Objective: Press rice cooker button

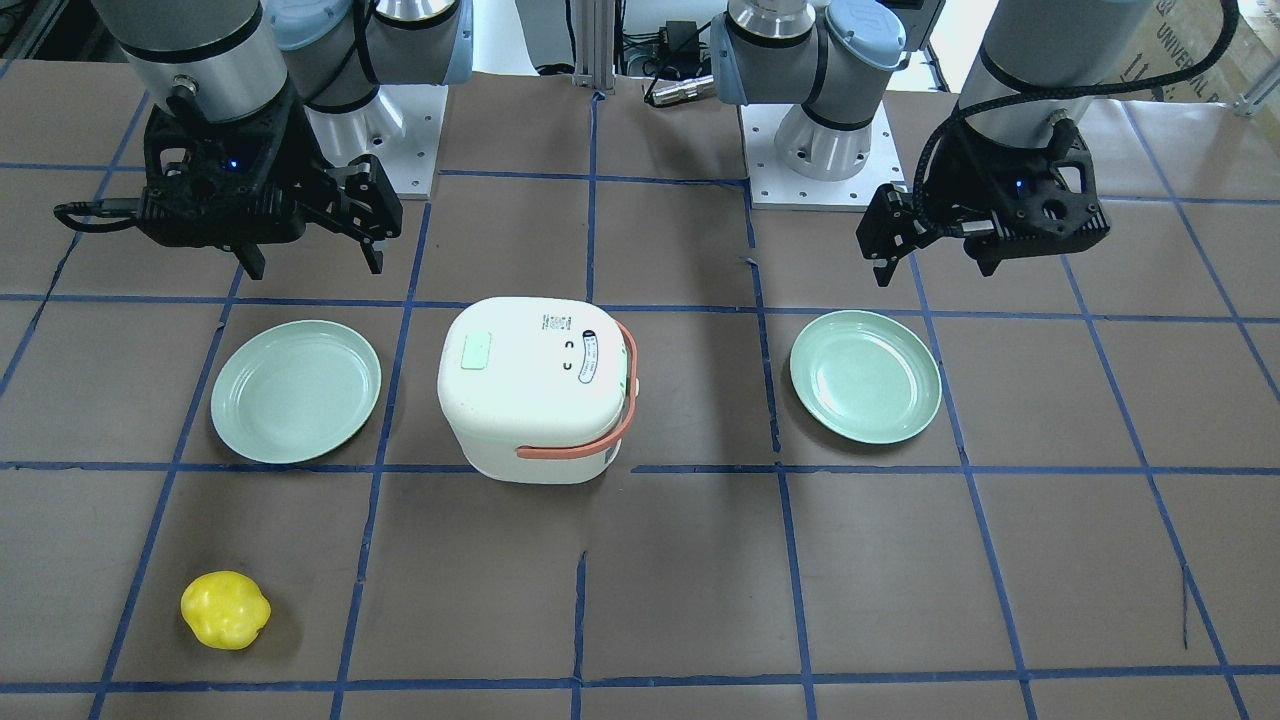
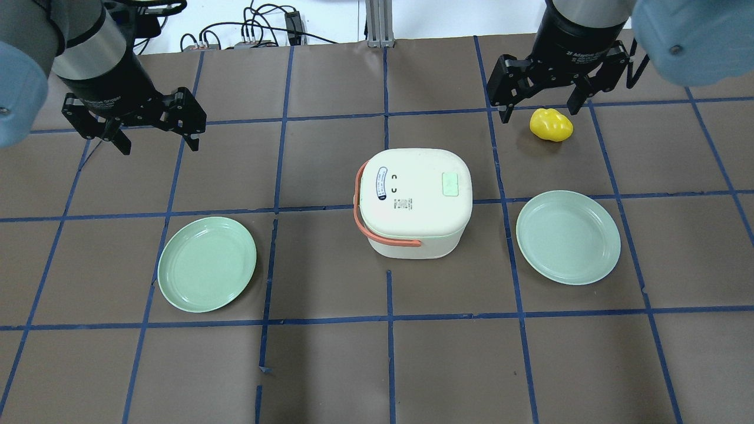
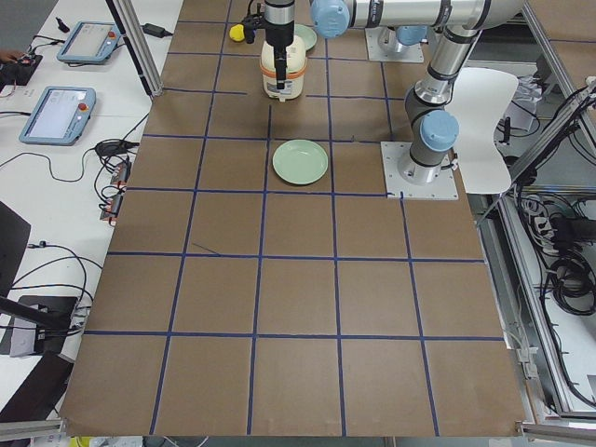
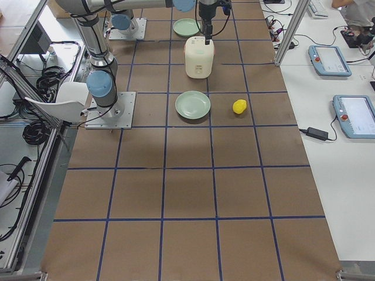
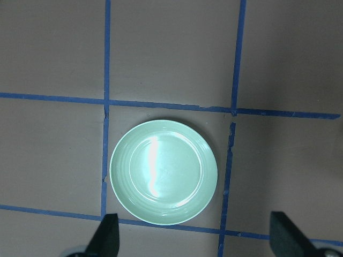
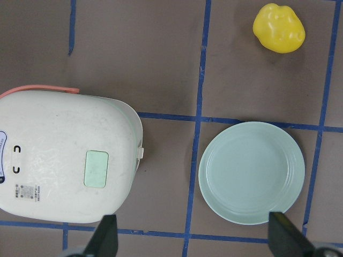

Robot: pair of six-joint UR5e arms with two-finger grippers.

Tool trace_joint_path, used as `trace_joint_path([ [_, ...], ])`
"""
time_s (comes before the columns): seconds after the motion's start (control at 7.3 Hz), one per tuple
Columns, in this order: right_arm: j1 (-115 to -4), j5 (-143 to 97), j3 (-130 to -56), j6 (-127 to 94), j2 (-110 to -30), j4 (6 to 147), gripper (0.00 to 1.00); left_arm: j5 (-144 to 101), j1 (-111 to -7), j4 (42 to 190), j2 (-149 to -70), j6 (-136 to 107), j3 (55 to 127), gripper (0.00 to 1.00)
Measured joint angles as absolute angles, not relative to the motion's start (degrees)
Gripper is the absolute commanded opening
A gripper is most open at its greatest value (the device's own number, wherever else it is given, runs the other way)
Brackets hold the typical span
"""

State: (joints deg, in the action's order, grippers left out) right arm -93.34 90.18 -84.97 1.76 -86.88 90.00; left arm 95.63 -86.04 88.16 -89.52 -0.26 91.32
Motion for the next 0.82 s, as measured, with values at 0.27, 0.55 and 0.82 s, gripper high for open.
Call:
trace_joint_path([
  [0.27,-93.34,90.23,-84.99,1.81,-86.9,89.96,1.0,95.62,-86.07,88.15,-89.5,-0.26,91.32,1.0],
  [0.55,-93.39,90.37,-84.98,1.73,-86.9,89.99,1.0,95.62,-86.06,88.15,-89.48,-0.26,91.32,1.0],
  [0.82,-93.42,90.81,-84.95,1.79,-87.09,89.94,1.0,95.62,-86.05,88.15,-89.49,-0.26,91.32,1.0],
])
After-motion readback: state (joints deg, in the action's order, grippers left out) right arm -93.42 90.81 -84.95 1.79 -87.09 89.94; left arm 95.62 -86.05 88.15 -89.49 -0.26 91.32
